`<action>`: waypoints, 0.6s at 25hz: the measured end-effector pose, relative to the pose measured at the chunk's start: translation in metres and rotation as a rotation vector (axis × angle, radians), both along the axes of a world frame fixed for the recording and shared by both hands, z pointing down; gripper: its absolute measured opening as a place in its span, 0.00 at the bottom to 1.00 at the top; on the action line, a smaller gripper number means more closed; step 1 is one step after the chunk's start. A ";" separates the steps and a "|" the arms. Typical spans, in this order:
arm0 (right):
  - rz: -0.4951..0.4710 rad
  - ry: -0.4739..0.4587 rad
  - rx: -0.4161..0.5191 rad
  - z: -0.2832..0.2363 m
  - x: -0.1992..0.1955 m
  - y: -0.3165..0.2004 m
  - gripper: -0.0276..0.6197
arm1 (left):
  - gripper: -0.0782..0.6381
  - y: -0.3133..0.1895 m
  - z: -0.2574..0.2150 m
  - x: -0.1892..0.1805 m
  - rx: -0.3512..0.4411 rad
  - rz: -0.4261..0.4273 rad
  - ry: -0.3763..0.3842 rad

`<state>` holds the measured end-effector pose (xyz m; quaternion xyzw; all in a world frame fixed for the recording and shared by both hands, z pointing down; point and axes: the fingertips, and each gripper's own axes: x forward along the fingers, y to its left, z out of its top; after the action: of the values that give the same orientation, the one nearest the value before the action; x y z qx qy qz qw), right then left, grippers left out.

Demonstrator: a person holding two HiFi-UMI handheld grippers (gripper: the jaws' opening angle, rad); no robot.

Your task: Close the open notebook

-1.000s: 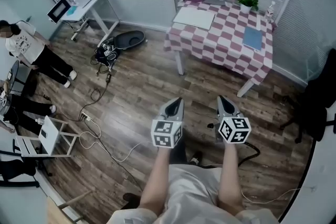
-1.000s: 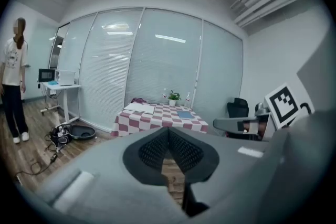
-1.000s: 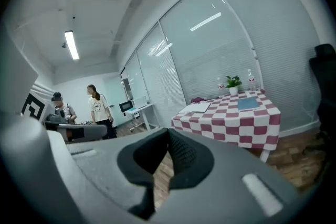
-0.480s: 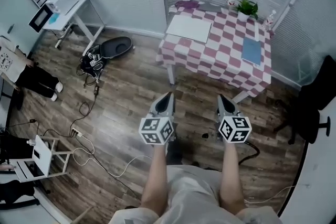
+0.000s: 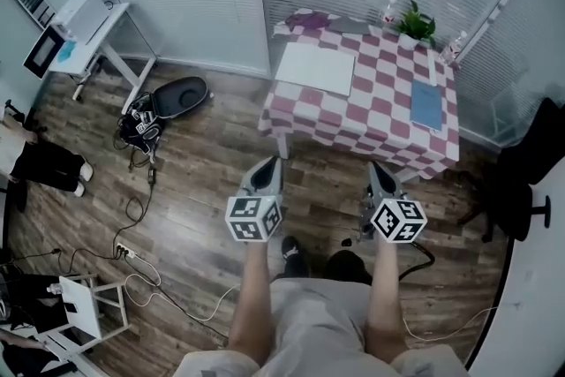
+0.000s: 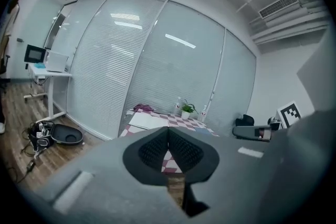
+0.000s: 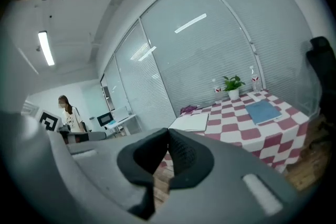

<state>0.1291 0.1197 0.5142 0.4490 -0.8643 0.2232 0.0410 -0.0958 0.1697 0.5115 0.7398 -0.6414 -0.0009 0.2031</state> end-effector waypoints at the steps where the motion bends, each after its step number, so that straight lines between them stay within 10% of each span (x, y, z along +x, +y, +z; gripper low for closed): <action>1: 0.001 -0.006 -0.005 0.002 -0.004 -0.006 0.04 | 0.12 -0.006 0.001 -0.006 -0.003 0.001 -0.001; 9: -0.007 0.058 -0.008 0.016 -0.037 -0.071 0.04 | 0.12 -0.062 0.016 -0.038 -0.039 0.006 -0.019; 15: -0.019 -0.079 0.010 0.012 -0.063 -0.161 0.04 | 0.12 -0.141 0.032 -0.060 -0.083 0.028 -0.010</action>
<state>0.0660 -0.0410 0.5259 0.4319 -0.8705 0.2359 0.0066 -0.1562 0.0292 0.5433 0.7395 -0.6317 0.0323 0.2303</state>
